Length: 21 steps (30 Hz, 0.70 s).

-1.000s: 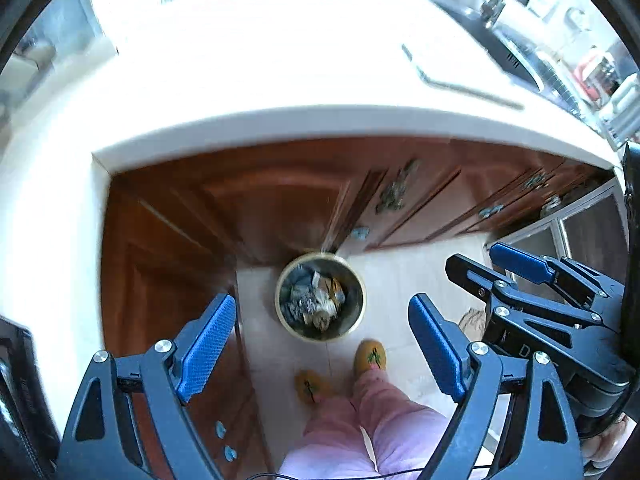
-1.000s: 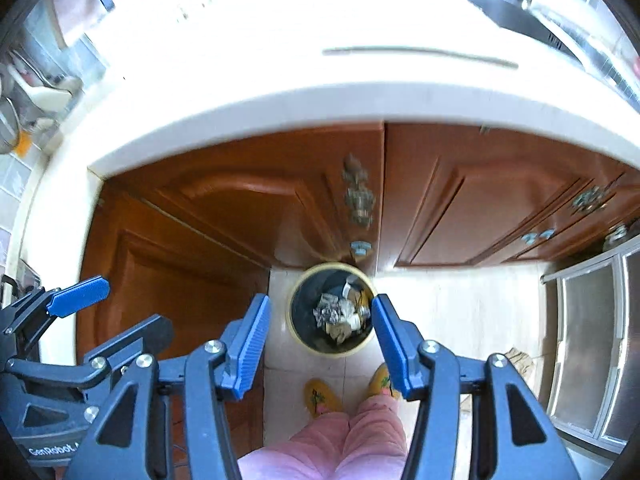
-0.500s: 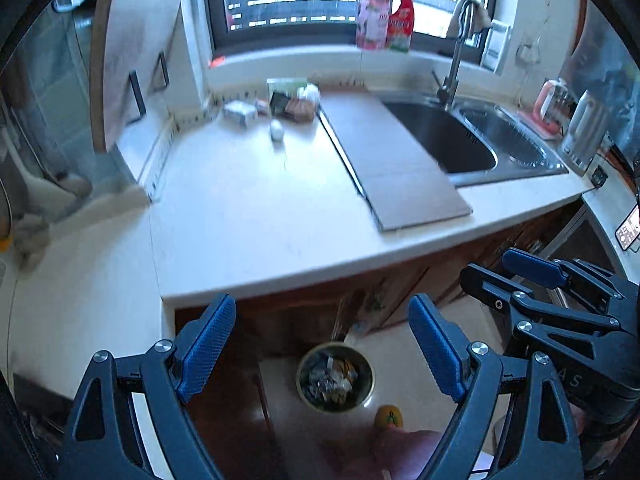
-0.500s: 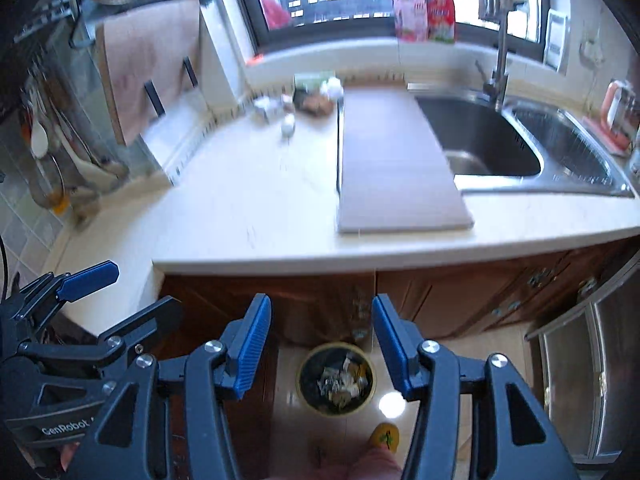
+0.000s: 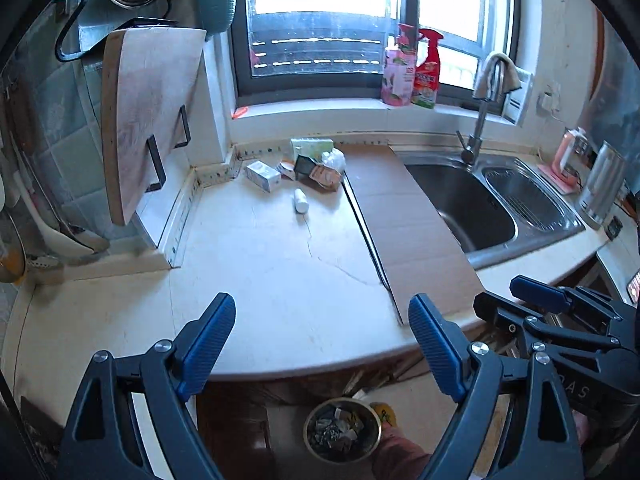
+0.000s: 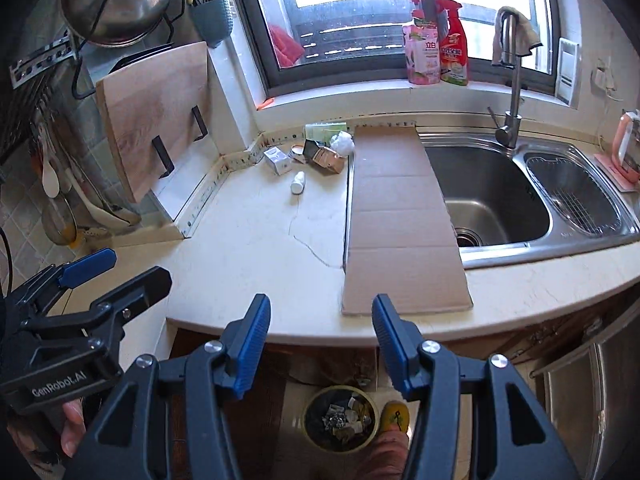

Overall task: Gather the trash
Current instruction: 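Raise both open grippers back toward the remaining counter trash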

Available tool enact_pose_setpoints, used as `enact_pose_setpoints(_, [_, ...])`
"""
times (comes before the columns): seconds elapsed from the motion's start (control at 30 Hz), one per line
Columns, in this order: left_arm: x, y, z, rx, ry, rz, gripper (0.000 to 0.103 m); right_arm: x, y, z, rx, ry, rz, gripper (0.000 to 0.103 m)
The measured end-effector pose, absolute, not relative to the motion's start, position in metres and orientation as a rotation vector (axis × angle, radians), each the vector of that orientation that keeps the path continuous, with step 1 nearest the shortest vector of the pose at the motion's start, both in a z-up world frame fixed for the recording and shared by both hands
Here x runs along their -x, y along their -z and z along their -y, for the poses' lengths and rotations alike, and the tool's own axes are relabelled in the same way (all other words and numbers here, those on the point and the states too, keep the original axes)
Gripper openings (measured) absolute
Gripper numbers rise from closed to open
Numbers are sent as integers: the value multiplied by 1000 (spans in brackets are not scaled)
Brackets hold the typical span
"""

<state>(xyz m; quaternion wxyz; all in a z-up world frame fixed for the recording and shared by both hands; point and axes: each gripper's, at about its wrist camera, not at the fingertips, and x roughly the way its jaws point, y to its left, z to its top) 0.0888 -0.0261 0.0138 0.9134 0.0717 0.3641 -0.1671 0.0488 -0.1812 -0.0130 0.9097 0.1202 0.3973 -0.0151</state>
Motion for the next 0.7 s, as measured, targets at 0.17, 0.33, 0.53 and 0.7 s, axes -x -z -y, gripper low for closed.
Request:
enact_pose_setpoints(0.17, [-152,-9,43,-113,290,-772,87,-109,20,206,-257,-29,-844,53])
enact_pose_setpoints(0.33, [-226,6,66,-89,248,-837,87,-185,31,235,-285,-100,-890,54])
enact_pose_setpoints(0.53, [-318,41,89,-46,200,-951,87,-273,49,260,-292,-157,-958,54])
enact_pose_setpoints(0.7, [-379,78,100,-11,159,-1038,85,-340,75,277,-298,-194,-1029,54])
